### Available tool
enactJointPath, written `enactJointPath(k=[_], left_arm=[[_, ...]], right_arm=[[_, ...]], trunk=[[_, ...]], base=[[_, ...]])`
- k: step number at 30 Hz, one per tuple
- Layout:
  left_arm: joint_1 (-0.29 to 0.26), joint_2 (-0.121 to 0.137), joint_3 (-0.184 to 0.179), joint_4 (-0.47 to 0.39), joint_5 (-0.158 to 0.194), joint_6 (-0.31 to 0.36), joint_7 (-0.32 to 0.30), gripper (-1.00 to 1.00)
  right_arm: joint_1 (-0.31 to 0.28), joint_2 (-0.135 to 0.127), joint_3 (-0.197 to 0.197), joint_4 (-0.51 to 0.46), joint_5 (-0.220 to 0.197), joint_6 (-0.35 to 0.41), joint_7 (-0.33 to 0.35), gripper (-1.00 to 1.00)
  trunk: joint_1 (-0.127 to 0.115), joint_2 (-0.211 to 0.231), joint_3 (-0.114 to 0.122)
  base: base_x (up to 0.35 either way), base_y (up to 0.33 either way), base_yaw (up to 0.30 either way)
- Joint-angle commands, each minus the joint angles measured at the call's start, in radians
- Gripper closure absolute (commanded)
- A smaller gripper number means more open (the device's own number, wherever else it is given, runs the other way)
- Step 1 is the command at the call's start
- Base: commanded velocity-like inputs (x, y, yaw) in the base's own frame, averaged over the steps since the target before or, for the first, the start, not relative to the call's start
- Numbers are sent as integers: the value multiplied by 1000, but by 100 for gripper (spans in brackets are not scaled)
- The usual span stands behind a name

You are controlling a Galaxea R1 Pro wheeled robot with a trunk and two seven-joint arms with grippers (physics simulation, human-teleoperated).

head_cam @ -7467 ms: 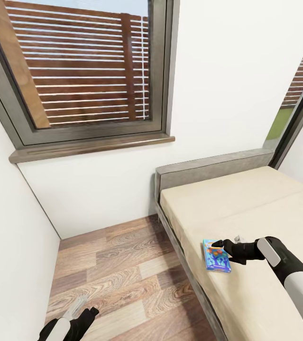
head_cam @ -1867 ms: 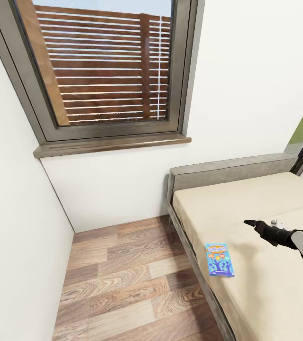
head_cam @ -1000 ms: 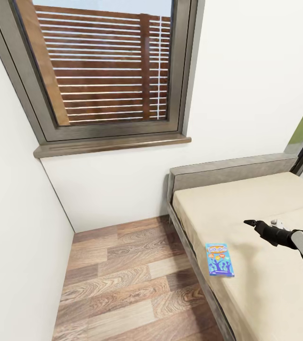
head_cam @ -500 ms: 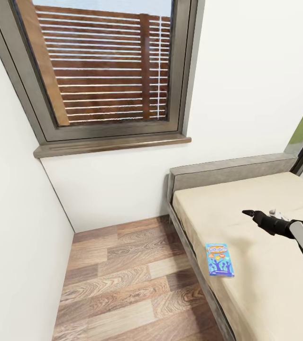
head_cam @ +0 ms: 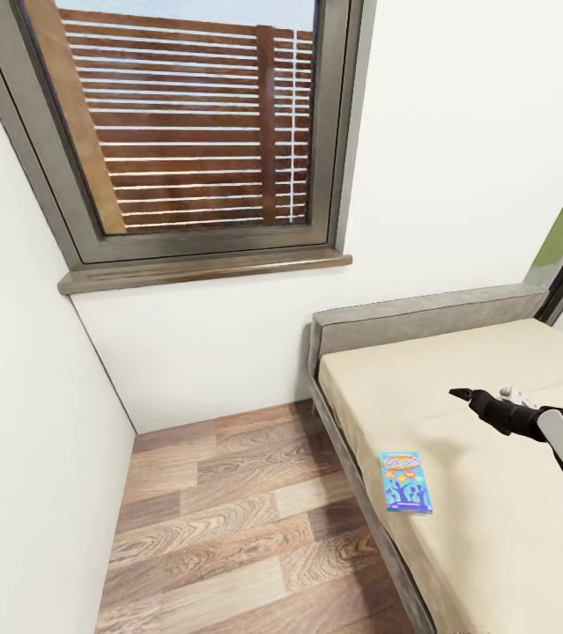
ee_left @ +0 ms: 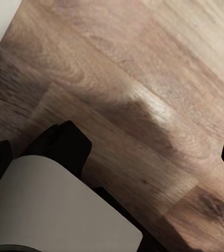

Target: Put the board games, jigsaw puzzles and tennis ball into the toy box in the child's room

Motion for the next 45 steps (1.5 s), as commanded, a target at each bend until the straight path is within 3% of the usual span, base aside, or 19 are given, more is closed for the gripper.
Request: enactJointPath(k=[1,45], left_arm=[[0,0,1,-2,11,4,8,-100],[-1,0,-1,-7,7,0,7,-100]], right_arm=[[-1,0,-4,0,3,6,4,-100],[-1,1,-3,-2,2,6,6,-100]], trunk=[[0,0,-1],[0,0,-1]], base=[[0,0,-76],[2,0,-9]])
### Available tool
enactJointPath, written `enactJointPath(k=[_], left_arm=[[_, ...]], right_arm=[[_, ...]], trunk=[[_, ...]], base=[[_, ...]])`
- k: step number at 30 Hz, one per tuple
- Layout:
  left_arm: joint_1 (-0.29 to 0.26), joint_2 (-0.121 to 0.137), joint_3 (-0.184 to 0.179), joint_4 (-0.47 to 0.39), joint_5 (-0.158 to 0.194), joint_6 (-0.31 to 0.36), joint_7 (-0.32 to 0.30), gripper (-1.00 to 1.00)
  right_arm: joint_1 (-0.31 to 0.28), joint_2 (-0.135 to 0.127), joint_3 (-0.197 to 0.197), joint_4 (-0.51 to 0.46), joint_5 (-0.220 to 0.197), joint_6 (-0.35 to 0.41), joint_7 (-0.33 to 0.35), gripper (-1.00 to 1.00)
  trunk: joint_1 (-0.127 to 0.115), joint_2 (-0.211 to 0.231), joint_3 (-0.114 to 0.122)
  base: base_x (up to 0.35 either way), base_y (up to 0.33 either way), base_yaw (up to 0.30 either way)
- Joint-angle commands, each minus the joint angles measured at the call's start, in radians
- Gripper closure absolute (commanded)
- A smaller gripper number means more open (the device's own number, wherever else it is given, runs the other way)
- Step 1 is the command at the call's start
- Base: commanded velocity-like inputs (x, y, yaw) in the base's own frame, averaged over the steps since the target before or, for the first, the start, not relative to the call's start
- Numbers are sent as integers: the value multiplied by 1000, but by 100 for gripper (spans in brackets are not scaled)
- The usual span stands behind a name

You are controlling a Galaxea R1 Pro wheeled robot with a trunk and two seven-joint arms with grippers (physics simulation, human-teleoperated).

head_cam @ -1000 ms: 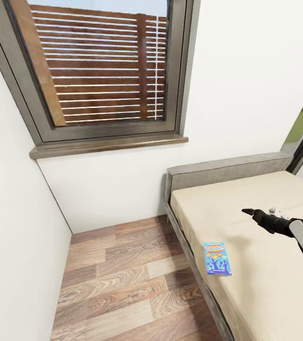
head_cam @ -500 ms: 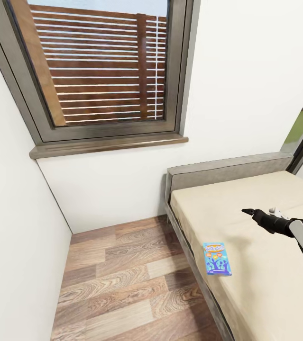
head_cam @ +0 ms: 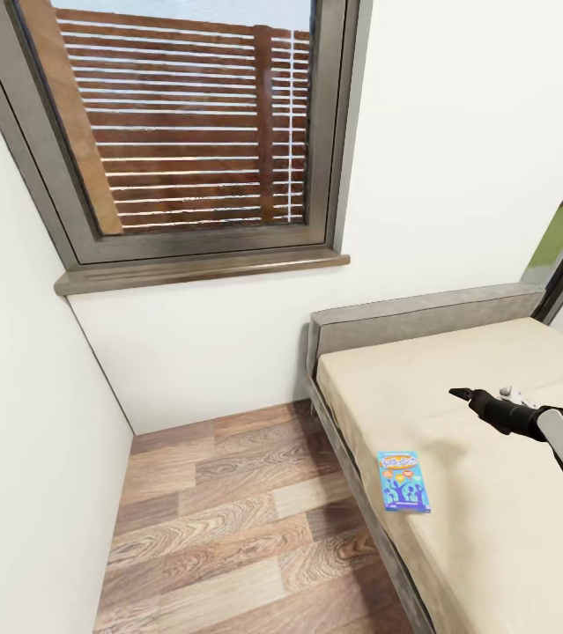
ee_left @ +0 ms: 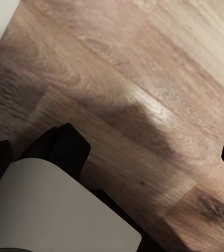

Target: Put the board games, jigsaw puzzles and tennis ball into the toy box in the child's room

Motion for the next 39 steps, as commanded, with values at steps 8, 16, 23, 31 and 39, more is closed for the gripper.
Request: enactJointPath(k=[8,16,23,31,39], left_arm=[[0,0,-1,-3,7,-6,8,-100],[0,0,0,-3,7,-9,8,-100],[0,0,1,-3,10,-9,8,-100],[0,0,2,-3,11,-10,8,-100],[0,0,2,-3,11,-10,8,-100]], right_arm=[[-1,0,-4,-5,3,6,3,-100],[1,0,-5,-24,3,6,3,-100],[1,0,-6,-42,3,6,3,-100],[2,1,-6,-55,3,6,3,-100],[2,2,-6,-58,3,6,3,-100]], trunk=[[0,0,-1],[0,0,-1],[0,0,-1],[0,0,-1],[0,0,-1]], base=[[146,0,0],[112,0,0],[38,0,0],[13,0,0],[4,4,-3]])
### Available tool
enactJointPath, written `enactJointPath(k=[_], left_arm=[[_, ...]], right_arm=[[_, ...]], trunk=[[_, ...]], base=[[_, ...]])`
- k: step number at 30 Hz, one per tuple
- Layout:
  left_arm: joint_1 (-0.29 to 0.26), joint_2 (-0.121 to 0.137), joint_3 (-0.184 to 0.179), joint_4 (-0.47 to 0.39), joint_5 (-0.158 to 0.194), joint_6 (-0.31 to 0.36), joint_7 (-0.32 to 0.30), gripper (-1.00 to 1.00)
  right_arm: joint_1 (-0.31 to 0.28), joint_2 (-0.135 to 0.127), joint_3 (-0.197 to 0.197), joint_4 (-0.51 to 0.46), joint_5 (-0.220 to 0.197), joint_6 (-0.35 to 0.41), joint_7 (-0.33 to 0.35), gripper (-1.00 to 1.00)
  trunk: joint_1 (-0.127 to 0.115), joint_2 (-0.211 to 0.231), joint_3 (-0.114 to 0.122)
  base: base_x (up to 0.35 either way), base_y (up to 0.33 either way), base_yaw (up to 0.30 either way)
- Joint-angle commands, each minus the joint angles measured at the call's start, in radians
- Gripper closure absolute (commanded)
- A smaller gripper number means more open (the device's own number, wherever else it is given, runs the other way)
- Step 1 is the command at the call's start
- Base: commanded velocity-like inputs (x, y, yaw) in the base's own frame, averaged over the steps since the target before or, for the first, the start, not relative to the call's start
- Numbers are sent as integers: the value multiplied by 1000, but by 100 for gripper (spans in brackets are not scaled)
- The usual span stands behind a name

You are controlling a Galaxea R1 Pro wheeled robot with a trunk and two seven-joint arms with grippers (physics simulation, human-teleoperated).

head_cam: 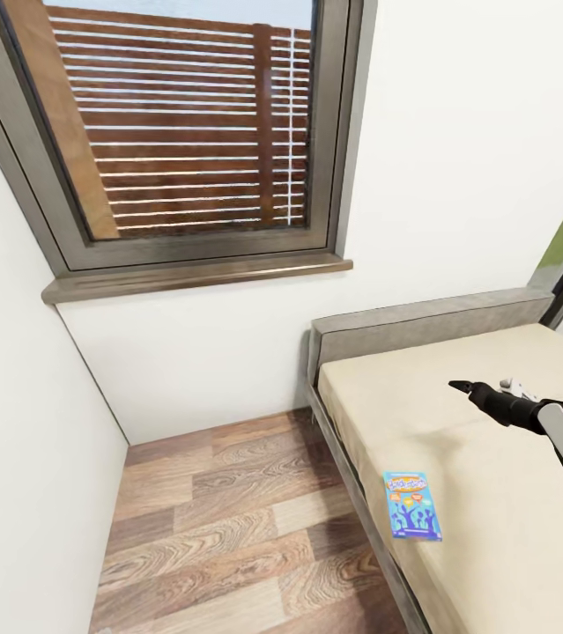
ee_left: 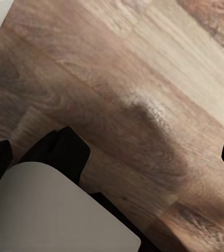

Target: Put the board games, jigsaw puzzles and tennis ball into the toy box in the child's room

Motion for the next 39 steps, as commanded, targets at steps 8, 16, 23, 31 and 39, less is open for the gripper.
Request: enactJointPath(k=[8,16,23,31,39], left_arm=[[0,-1,-1,-4,10,4,8,-100],[0,-1,-2,-5,9,4,8,-100],[0,-2,-2,-5,9,4,8,-100],[0,-2,-2,-5,9,4,8,-100],[0,-2,-4,-6,7,4,8,-100]], right_arm=[[-1,0,-4,-1,2,6,3,-100],[-1,0,-4,-2,2,6,3,-100],[-1,-1,-5,-2,2,6,2,-100],[-1,-1,-5,-2,2,6,2,-100],[-1,-1,-5,-2,2,6,2,-100]], trunk=[[0,0,-1],[0,0,-1],[0,0,-1],[0,0,-1],[0,0,-1]], base=[[1,99,-101],[0,87,-90],[0,29,-30],[0,10,-10],[0,3,-3]])
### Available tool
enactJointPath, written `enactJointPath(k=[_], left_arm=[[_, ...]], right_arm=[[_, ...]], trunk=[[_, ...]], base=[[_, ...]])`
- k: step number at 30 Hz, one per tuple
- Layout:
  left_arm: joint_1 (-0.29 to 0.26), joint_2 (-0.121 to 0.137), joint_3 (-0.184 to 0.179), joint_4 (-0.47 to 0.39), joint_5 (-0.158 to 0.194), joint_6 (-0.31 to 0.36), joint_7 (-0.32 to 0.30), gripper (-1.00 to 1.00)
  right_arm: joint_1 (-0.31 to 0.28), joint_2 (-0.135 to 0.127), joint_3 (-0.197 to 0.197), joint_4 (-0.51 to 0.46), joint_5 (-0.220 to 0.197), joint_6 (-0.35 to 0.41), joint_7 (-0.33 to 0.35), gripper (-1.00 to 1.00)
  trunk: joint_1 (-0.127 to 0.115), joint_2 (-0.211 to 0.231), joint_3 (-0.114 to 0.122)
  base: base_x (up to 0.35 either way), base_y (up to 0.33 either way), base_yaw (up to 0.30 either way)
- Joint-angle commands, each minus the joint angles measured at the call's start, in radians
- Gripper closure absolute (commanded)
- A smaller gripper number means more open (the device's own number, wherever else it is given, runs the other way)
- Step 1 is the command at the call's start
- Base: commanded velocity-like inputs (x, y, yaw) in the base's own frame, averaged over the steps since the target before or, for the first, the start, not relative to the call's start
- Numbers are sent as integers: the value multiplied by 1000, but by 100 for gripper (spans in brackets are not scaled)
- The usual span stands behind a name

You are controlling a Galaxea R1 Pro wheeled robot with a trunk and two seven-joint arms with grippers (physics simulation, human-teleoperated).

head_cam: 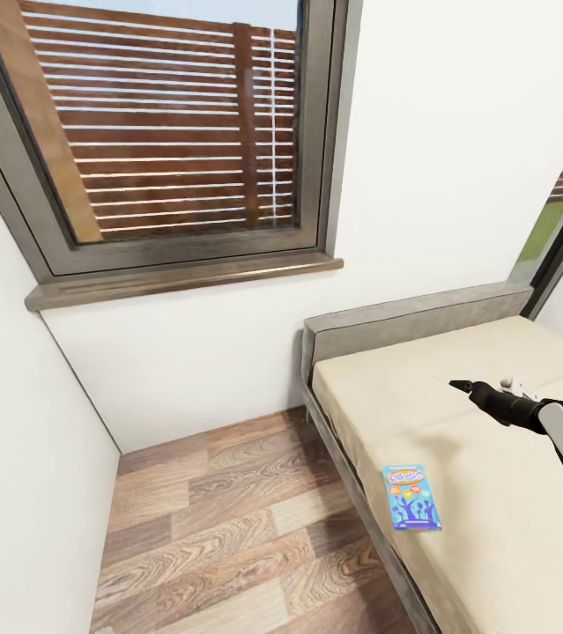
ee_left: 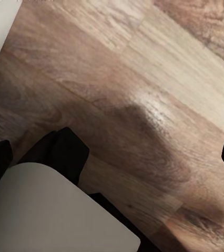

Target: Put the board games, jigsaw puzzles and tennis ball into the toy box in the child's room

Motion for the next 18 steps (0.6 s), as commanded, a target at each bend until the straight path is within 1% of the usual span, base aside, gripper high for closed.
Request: enactJointPath(k=[1,5,14,18], left_arm=[[0,0,1,-2,10,4,8,-100],[0,0,-1,-3,9,3,8,-100],[0,-1,-3,-3,9,2,8,-100],[-1,-1,-3,-3,8,2,8,-100]], right_arm=[[-1,0,-4,0,2,6,4,-100],[-1,0,-3,0,2,6,3,-100],[-1,0,-3,0,2,7,3,-100],[-1,0,-3,0,2,7,4,-100]], trunk=[[0,0,-1],[0,0,-1],[0,0,-1],[0,0,-1]], base=[[0,2,-2],[39,1,-1],[148,0,0],[84,0,0]])
